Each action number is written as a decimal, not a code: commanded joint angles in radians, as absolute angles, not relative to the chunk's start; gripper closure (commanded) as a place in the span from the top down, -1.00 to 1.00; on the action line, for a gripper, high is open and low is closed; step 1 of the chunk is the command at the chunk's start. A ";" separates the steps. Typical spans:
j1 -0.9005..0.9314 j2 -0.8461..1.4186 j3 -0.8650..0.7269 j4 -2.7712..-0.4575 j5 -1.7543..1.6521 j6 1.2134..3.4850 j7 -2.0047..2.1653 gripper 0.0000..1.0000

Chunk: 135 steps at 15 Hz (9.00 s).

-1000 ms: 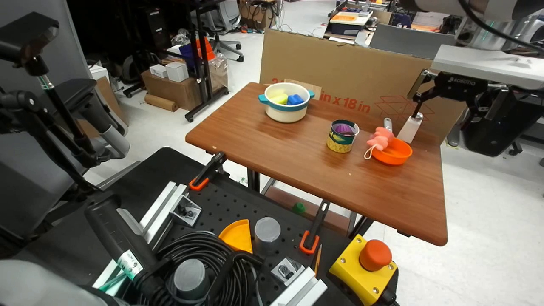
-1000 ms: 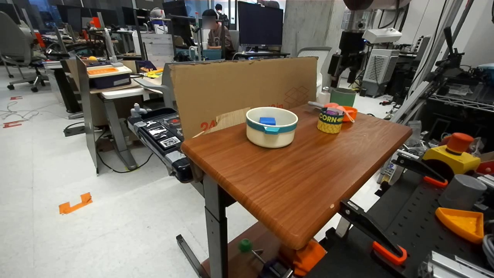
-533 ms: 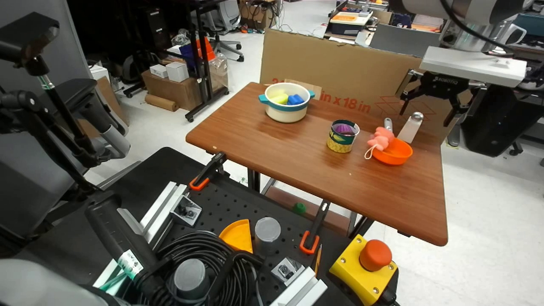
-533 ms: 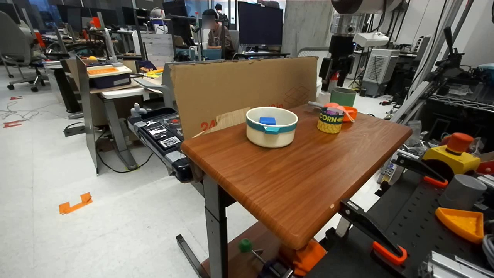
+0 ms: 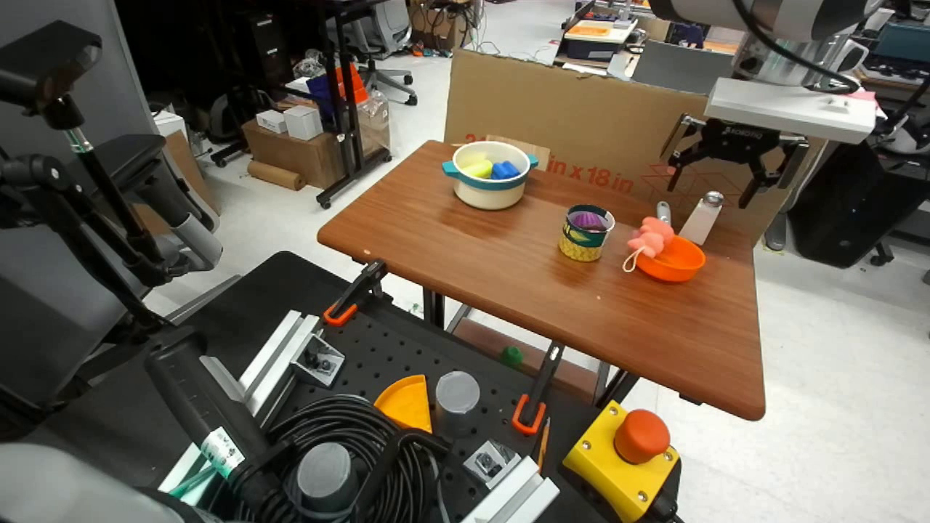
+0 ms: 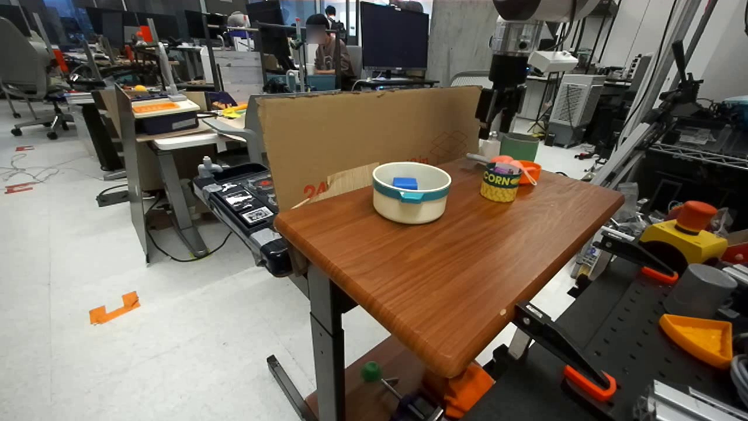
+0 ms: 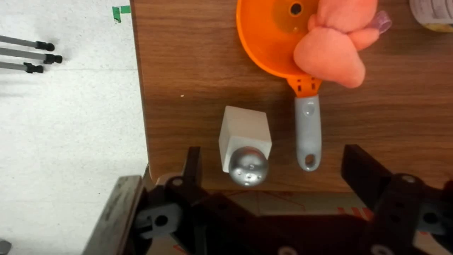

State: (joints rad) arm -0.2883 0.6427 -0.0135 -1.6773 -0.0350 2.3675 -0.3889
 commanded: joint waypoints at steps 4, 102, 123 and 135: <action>-0.304 0.658 -0.011 -1.642 -0.011 2.338 -0.430 1.00; -0.031 0.141 0.131 -2.338 0.257 2.692 -1.072 0.61; -0.081 0.187 0.000 -2.322 0.022 2.646 -0.882 1.00; -0.128 0.244 0.008 -2.226 0.045 2.423 -0.886 1.00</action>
State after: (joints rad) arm -0.1100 0.2251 0.0003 -2.2697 0.0263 2.4952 -0.8647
